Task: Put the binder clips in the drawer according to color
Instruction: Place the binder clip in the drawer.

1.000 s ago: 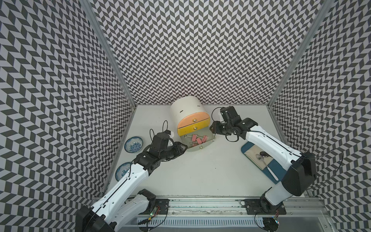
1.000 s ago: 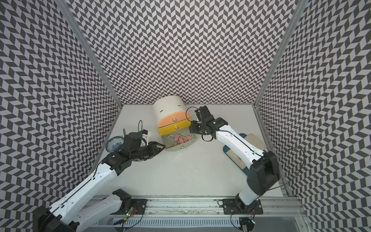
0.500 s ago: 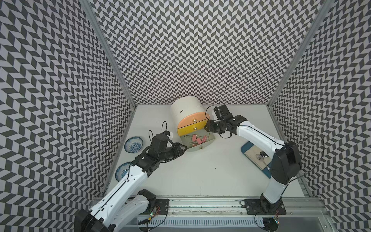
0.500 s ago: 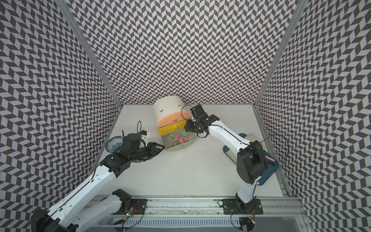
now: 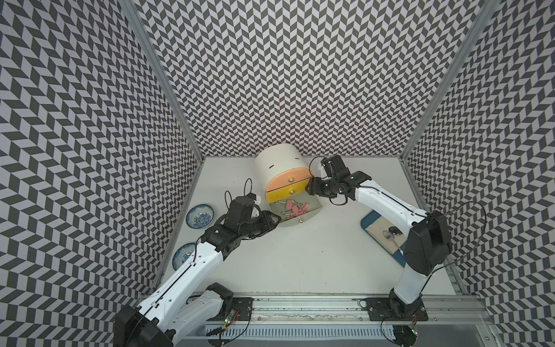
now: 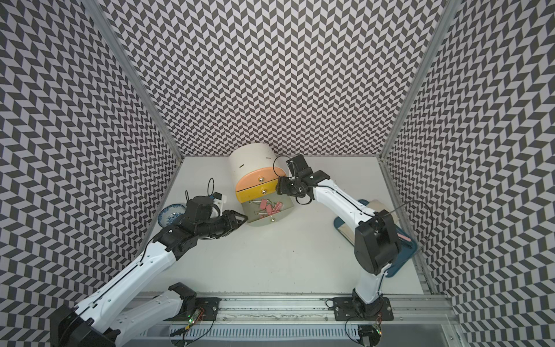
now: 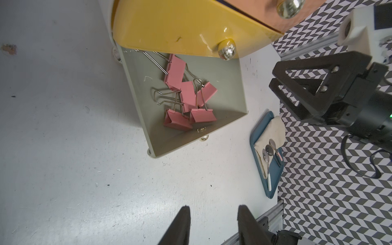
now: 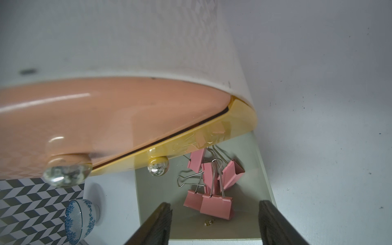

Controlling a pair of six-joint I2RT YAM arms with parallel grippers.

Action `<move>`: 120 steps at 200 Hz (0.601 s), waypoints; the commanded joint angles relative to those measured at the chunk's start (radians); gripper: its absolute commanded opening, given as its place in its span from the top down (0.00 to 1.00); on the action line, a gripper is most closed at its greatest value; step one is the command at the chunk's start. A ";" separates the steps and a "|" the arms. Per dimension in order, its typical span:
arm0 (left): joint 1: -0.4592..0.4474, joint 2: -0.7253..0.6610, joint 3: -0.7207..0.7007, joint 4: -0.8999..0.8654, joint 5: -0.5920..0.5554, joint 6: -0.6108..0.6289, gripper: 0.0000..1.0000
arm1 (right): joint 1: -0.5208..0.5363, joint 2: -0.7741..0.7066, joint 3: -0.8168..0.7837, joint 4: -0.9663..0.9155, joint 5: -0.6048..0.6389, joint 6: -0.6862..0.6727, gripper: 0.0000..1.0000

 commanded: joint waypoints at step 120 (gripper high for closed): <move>-0.062 -0.006 -0.035 0.042 -0.005 -0.059 0.59 | -0.059 -0.255 -0.298 0.092 -0.051 -0.021 0.38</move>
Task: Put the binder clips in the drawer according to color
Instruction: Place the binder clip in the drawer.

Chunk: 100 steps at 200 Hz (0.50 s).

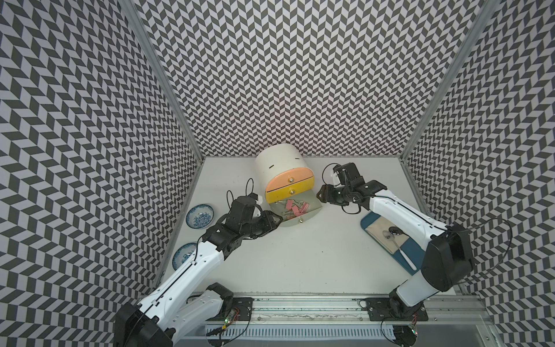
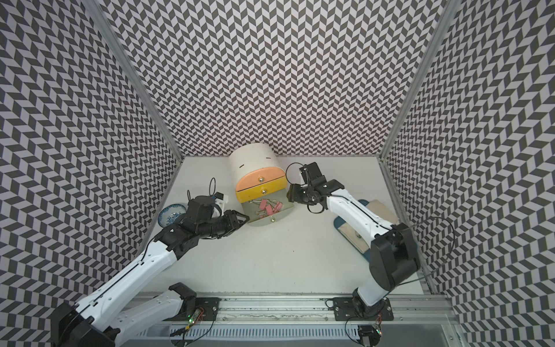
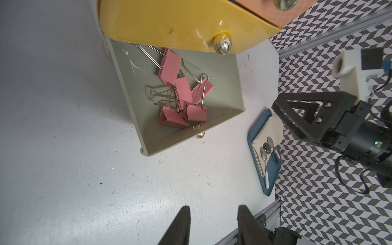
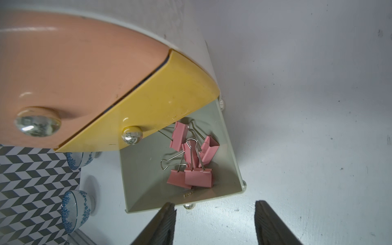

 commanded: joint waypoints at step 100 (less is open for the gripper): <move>-0.187 -0.136 -0.131 0.038 -0.141 -0.247 0.60 | -0.021 -0.283 -0.352 0.130 -0.170 0.029 0.40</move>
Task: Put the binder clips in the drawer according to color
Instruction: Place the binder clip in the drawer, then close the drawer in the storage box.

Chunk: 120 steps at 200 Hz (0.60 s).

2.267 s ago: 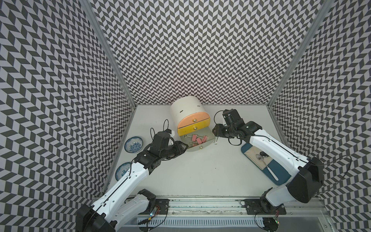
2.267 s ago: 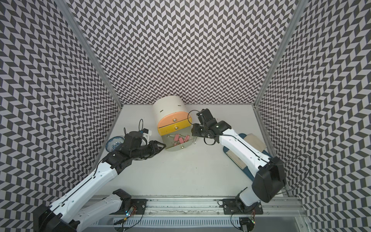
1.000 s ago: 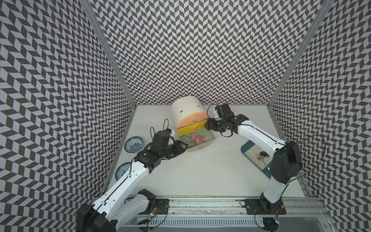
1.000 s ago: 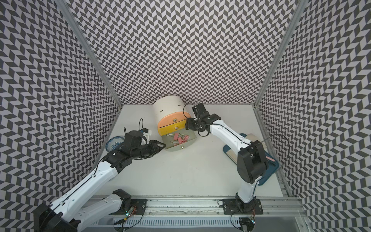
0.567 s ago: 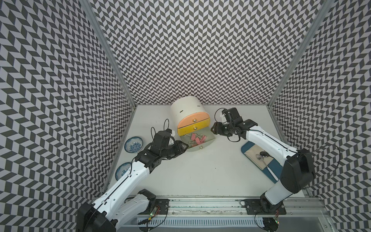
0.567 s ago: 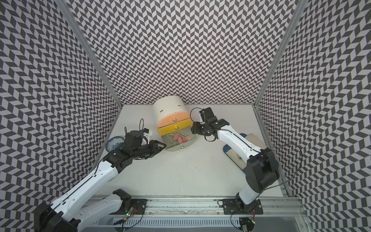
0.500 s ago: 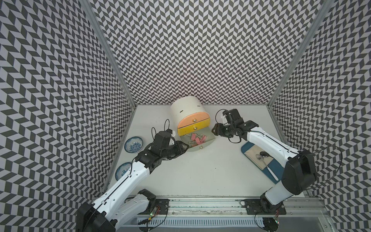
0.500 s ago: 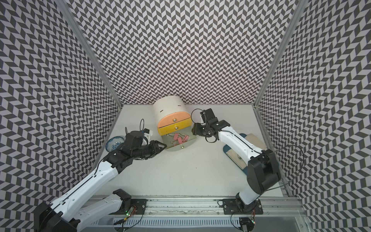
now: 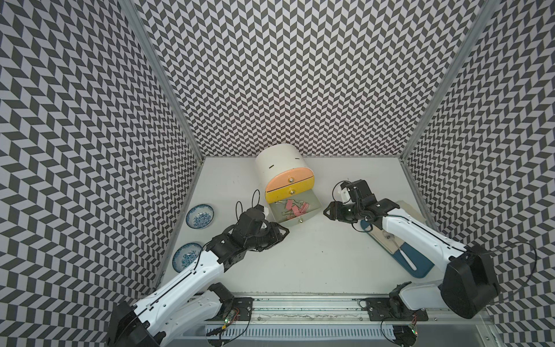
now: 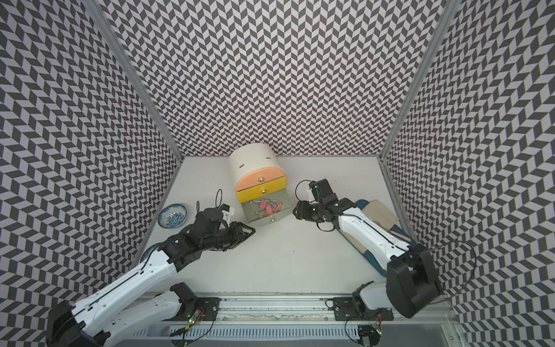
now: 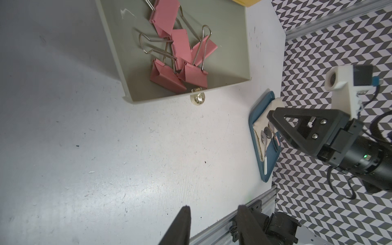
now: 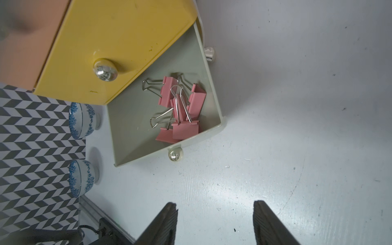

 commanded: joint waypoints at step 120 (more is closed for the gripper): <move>-0.089 -0.197 -0.233 0.093 -0.061 -0.201 0.59 | -0.003 -0.196 -0.312 0.267 -0.131 0.112 0.42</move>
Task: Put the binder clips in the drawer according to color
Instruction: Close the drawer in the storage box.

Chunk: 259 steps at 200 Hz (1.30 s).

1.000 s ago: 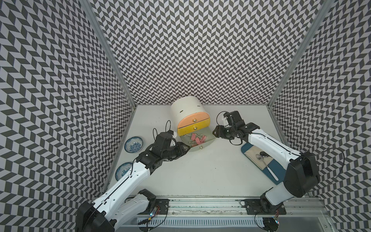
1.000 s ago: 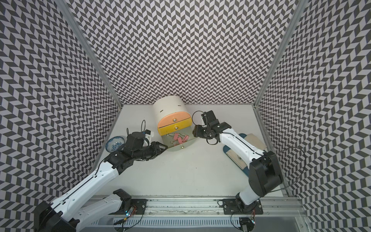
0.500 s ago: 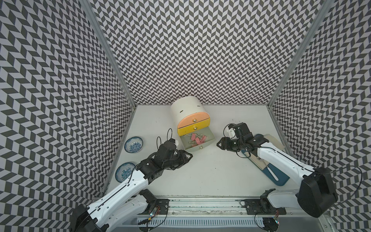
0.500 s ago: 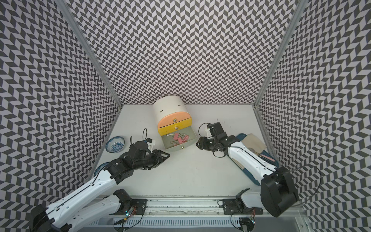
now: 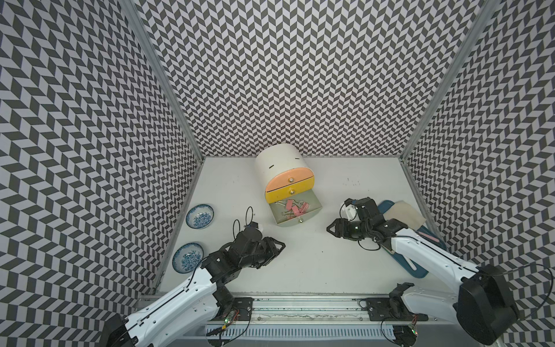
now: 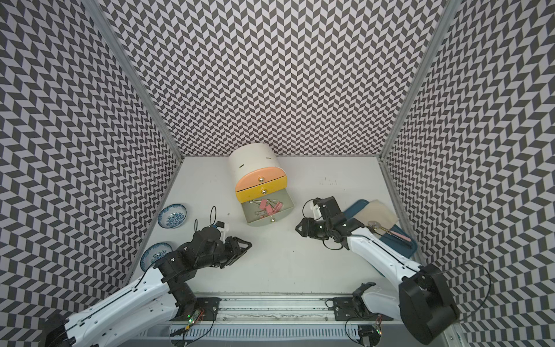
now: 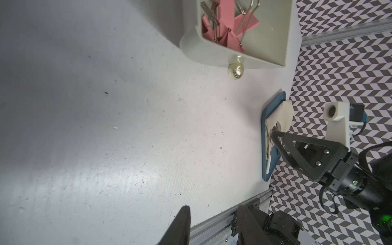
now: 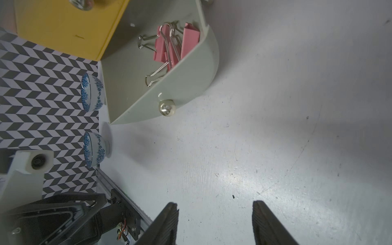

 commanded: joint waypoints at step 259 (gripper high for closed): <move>0.372 0.508 0.058 0.494 0.390 0.203 1.00 | -0.001 0.455 0.115 0.600 -0.152 0.351 0.96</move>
